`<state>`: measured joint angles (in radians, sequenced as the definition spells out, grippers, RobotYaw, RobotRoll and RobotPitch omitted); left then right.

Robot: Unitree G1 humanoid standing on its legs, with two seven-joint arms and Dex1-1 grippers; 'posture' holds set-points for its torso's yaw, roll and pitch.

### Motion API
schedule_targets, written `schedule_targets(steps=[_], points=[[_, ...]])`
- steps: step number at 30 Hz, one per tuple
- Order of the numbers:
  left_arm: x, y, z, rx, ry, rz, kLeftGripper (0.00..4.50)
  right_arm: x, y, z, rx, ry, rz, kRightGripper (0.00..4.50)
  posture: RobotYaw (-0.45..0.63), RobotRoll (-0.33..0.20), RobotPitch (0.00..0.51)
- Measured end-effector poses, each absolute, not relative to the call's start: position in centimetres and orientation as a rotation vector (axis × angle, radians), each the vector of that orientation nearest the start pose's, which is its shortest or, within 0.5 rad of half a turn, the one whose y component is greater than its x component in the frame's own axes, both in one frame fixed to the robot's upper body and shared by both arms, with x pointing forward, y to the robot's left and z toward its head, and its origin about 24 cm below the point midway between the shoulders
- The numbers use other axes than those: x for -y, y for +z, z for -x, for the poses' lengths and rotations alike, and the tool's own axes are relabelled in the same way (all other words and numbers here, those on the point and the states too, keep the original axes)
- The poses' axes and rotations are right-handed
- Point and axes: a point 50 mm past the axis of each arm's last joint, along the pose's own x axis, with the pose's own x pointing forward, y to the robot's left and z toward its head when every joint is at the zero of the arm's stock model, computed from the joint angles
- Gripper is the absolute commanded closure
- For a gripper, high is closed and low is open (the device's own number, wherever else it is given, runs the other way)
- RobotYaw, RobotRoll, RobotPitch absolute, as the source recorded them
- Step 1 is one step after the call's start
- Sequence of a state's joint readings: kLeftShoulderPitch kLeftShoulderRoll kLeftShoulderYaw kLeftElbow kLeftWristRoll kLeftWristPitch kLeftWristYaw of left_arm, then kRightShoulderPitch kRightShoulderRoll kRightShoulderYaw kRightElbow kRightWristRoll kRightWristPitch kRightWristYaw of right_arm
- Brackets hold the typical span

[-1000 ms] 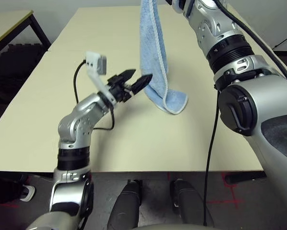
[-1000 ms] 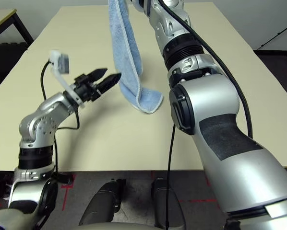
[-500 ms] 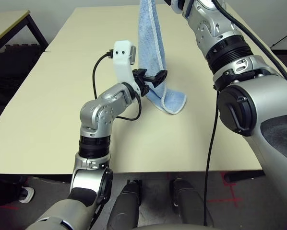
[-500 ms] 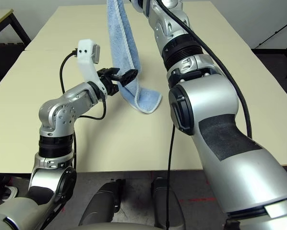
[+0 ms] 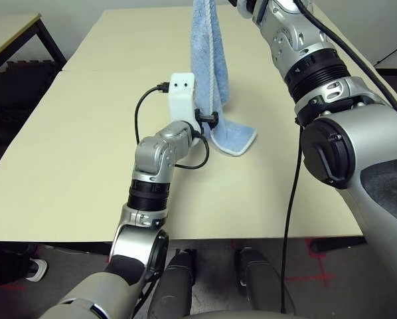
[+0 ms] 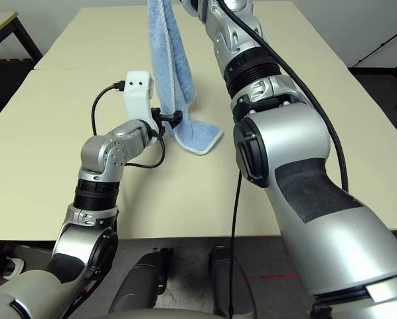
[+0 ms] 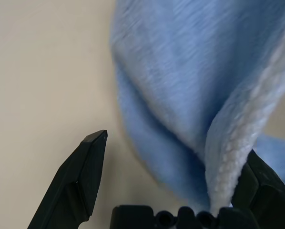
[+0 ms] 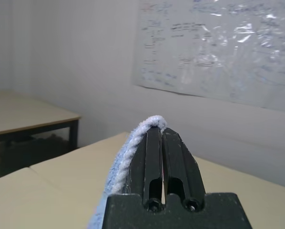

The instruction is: Fold the towel and set it aside.

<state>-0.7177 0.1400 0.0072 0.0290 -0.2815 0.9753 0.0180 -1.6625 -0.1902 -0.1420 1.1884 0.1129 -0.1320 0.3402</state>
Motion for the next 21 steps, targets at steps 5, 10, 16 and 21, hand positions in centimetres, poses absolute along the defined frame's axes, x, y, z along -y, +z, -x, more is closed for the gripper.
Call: schedule_targets(steps=[5,10,16,21], points=[[-14.5,14.4,-34.1,-0.362,-0.211,-0.06,0.0,9.6,38.3,-40.4,0.587,0.405,0.12,4.49,0.05,0.0,0.152],[-17.4,14.2,-33.8,-0.366,-0.233,-0.102,0.0,11.5,38.5,-40.5,0.583,0.352,0.15,4.49,0.04,0.0,0.152],[-17.7,14.9,-33.6,-0.317,-0.36,-0.087,0.0,12.3,37.9,-40.6,0.592,0.358,0.149,4.49,0.04,0.0,0.151],[-18.0,16.3,-33.3,-0.281,-0.524,-0.055,0.0,12.8,36.3,-40.8,0.593,0.413,0.125,4.49,0.06,0.0,0.15]])
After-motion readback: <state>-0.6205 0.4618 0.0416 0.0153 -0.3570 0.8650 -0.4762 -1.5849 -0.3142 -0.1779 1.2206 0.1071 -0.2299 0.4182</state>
